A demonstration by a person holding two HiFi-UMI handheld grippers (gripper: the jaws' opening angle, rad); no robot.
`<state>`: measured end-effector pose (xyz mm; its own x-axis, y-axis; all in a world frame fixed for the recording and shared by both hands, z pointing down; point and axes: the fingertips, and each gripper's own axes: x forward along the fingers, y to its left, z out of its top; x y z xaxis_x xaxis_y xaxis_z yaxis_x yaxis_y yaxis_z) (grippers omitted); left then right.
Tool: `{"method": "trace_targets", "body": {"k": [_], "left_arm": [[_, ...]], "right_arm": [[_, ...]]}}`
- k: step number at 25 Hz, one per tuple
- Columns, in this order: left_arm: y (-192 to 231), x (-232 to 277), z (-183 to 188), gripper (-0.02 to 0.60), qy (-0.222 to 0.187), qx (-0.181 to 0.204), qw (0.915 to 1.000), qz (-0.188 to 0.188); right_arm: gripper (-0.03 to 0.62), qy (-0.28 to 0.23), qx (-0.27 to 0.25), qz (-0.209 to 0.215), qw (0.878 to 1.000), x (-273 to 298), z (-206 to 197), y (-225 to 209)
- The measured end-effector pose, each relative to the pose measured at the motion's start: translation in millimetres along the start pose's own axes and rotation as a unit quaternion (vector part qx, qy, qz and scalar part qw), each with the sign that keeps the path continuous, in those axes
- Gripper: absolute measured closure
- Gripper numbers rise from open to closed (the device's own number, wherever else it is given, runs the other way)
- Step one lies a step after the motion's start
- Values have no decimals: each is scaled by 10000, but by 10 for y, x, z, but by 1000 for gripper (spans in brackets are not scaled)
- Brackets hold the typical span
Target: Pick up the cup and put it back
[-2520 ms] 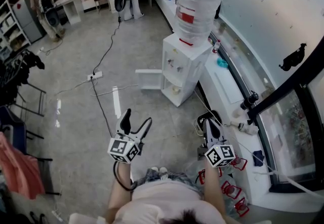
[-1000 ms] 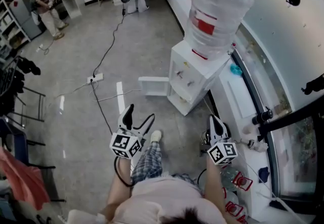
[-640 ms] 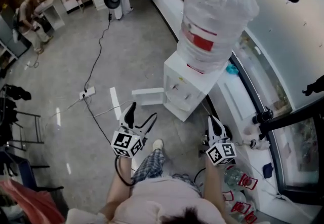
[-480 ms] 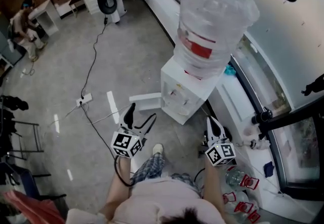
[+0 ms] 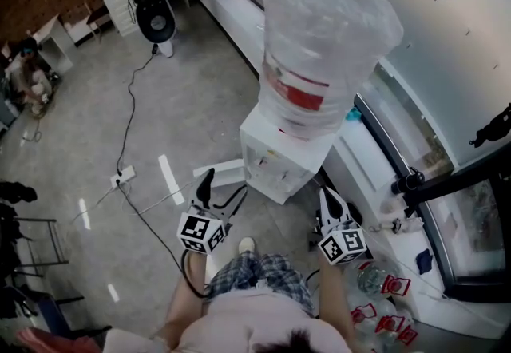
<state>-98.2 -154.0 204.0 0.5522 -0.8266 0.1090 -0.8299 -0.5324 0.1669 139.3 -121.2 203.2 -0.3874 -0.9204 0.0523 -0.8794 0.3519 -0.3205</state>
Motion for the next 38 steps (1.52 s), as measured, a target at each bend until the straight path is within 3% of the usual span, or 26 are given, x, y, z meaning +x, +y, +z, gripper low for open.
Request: {"method": "trace_targets", "body": {"k": [15, 26, 32, 38], "left_arm": [[-297, -138, -223, 192, 146, 34, 9994, 315], [-288, 84, -478, 192, 184, 362, 9992, -56], [-168, 288, -900, 192, 169, 563, 9975, -396], [13, 552, -1760, 192, 299, 634, 9944, -797]], "right_arm": [[577, 292, -28, 404, 9988, -201, -179, -69], [577, 163, -29, 229, 9996, -232, -512, -151], [577, 60, -129, 257, 9996, -91, -1026, -175], [577, 170, -426, 234, 9987, 95, -1829, -399]]}}
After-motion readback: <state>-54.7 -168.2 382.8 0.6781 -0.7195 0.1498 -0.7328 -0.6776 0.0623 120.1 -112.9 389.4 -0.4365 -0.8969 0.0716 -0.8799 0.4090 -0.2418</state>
